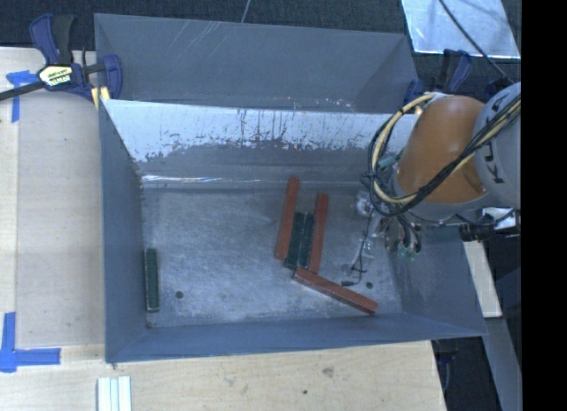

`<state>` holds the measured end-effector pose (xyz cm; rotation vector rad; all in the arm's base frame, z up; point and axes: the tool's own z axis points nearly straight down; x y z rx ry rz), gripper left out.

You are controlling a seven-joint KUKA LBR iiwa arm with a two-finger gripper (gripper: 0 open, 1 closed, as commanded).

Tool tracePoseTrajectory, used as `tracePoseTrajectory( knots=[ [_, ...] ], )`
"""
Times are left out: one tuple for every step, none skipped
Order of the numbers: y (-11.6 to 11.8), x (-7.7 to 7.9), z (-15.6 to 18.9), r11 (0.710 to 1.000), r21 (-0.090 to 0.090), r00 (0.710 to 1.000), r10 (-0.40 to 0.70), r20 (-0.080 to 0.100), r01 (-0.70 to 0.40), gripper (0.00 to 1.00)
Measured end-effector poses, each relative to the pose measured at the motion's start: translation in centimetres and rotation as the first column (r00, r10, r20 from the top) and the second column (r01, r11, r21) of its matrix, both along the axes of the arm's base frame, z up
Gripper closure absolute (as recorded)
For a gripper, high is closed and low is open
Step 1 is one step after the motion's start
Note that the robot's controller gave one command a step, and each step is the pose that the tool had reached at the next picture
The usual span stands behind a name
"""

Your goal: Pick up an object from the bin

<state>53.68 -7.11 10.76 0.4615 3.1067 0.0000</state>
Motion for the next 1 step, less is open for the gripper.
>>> tracePoseTrajectory(
  knots=[
    [1.94, -2.58, -0.34, 0.938, -0.002, 0.938, 0.347, 0.003, -0.347, 0.00]
  ],
)
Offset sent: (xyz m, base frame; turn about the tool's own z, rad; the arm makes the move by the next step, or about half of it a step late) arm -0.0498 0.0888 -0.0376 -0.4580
